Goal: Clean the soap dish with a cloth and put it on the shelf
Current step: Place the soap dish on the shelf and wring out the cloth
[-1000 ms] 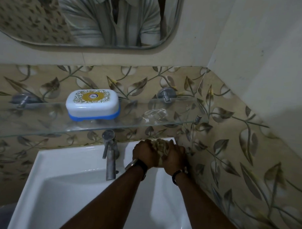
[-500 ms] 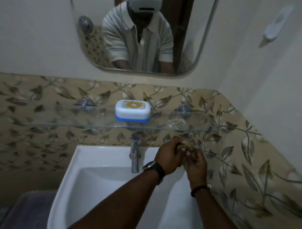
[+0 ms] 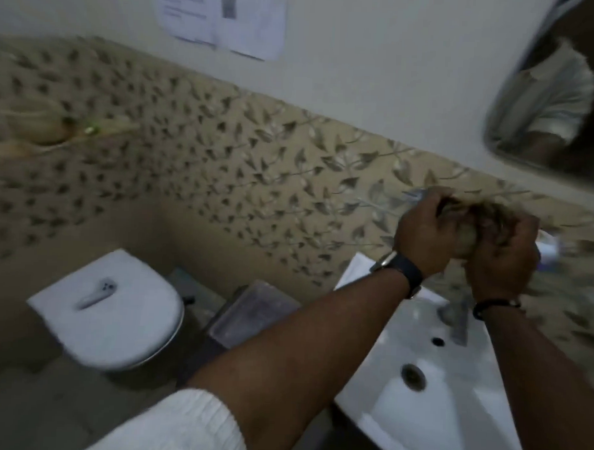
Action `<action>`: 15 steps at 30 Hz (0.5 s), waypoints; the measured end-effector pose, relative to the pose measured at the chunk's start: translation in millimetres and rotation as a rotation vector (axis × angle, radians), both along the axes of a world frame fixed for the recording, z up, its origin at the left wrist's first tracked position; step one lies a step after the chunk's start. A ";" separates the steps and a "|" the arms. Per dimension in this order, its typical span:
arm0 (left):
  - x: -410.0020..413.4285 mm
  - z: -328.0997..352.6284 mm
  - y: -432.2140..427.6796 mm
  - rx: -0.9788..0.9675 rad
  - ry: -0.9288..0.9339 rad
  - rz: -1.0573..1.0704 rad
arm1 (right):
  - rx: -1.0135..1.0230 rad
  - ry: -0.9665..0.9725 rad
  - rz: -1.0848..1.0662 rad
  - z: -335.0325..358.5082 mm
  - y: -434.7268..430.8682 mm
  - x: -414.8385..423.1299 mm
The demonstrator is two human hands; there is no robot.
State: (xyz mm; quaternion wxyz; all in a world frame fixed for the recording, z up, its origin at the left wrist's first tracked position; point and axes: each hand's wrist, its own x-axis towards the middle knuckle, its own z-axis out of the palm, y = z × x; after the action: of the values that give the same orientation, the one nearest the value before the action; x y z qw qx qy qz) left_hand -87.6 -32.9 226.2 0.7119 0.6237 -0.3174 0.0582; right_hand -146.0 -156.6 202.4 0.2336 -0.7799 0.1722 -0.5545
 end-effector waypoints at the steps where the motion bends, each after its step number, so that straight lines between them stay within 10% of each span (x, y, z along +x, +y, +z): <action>1: 13.3 -0.9 16.9 -0.021 0.017 0.053 | -0.019 -0.004 0.041 4.0 16.7 16.1; 15: 135.5 -84.0 213.4 -0.051 0.343 0.378 | -0.103 0.409 0.531 -27.2 190.5 170.1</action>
State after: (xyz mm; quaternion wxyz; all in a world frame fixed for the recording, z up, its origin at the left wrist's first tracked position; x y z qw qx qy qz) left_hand 48.0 180.5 142.1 0.7472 0.6547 -0.0681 0.0914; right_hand 24.1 33.9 175.2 0.2907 -0.9034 -0.0217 -0.3145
